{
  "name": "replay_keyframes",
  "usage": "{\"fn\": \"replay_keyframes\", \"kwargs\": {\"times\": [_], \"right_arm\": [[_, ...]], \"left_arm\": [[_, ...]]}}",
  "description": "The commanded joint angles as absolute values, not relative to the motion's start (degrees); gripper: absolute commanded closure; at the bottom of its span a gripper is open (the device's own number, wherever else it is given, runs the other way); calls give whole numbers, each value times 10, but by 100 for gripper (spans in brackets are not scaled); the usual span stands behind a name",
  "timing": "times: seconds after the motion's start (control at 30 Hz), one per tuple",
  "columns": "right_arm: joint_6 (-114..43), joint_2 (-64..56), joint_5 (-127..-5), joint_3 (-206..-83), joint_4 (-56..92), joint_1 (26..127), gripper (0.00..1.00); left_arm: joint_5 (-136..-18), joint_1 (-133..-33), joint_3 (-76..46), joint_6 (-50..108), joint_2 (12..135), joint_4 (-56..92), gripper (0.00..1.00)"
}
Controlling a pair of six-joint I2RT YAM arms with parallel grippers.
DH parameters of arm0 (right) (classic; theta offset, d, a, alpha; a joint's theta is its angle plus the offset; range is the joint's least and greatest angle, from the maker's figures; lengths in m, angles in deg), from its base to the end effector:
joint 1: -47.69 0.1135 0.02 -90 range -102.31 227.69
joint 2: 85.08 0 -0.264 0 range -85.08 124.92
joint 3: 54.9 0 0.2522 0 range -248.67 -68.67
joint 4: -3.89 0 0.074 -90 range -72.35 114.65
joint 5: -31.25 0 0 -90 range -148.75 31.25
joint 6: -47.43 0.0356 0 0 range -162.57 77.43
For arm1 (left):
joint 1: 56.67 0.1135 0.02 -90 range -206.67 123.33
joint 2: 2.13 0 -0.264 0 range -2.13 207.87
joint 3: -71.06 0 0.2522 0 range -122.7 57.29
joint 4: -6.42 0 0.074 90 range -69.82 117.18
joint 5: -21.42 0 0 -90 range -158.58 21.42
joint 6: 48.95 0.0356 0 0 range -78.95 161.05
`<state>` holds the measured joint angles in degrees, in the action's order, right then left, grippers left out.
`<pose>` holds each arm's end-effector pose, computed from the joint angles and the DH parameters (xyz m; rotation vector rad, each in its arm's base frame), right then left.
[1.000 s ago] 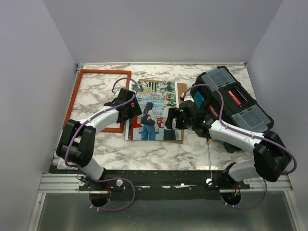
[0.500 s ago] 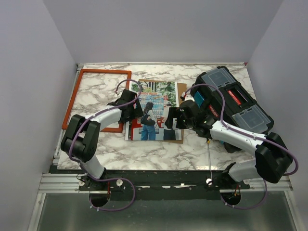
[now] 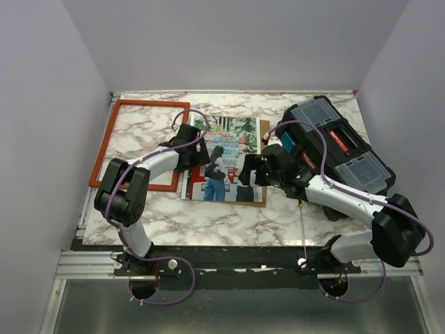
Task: Take the photo out of the frame
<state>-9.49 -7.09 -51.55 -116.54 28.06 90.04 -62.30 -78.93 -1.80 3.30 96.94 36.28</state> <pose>0.2175 0.1922 0.2297 -0.1210 2.3286 0.5410 0.3244 -0.1286 0.1721 -0.3879 2.5335 -0.2692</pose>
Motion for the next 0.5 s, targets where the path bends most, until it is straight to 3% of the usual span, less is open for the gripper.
{"fn": "replay_keyframes", "kwargs": {"times": [0.0,0.2,0.47], "right_arm": [[-96,-88,-509,-1172,296,899,6],[-97,-93,-503,-1180,307,900,6],[-103,-110,-488,-1183,321,900,6]], "left_arm": [[-674,-794,-66,56,989,336,2],[-716,-796,-98,58,987,336,1],[-591,-791,-77,-9,896,491,1]]}}
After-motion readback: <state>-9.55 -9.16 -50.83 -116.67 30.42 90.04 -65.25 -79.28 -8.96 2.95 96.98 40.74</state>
